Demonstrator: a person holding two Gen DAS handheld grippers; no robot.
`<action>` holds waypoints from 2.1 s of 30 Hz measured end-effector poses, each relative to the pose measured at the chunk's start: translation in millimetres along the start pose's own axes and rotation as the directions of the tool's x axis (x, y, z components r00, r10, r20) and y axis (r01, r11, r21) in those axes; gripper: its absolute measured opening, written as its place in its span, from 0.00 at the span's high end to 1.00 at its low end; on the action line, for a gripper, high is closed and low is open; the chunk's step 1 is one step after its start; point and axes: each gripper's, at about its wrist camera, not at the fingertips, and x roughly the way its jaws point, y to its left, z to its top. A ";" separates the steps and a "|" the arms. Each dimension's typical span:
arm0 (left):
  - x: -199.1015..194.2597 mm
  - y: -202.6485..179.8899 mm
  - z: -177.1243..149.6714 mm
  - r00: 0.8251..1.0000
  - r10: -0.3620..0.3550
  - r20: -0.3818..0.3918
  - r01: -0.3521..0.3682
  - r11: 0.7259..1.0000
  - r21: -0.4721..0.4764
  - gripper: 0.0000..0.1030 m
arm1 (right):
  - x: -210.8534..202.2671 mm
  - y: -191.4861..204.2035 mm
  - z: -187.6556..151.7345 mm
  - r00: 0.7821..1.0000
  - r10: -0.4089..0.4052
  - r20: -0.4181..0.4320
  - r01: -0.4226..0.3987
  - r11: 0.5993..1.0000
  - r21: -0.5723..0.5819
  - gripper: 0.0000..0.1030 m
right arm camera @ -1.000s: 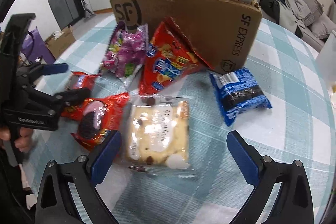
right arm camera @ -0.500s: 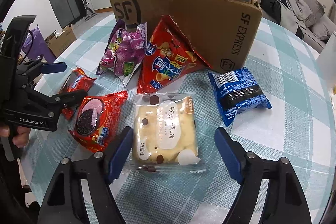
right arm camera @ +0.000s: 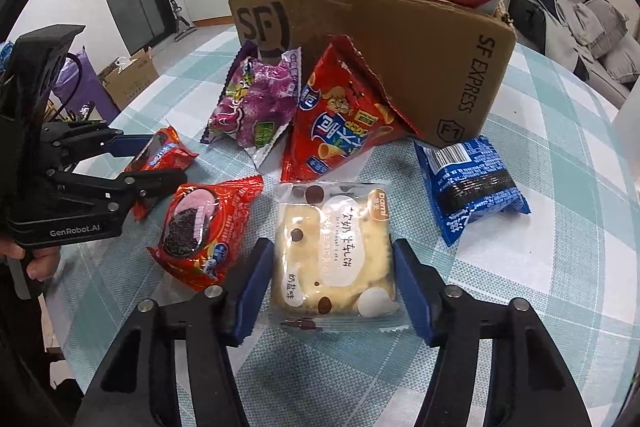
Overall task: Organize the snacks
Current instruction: 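Lower the left tool onto the red Oreo pack while the right tool grasps the cream bun pack, then carry the Oreo pack with the left tool while the right tool carries the bun pack into the box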
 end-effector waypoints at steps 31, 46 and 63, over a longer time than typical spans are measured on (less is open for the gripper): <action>-51.2 22.4 10.9 0.973 -0.060 0.224 0.092 0.986 -0.136 0.57 | -41.2 -17.1 6.6 0.984 0.071 0.165 -0.081 0.995 0.057 0.43; -62.3 20.1 13.8 0.961 -0.058 0.269 0.104 0.981 -0.161 0.57 | -72.9 -36.6 11.3 0.961 0.038 0.273 -0.075 0.989 0.126 0.43; -79.5 17.3 40.6 0.941 -0.047 0.334 0.108 0.980 -0.166 0.57 | -97.4 -49.1 34.2 0.936 -0.001 0.353 -0.067 0.981 0.180 0.43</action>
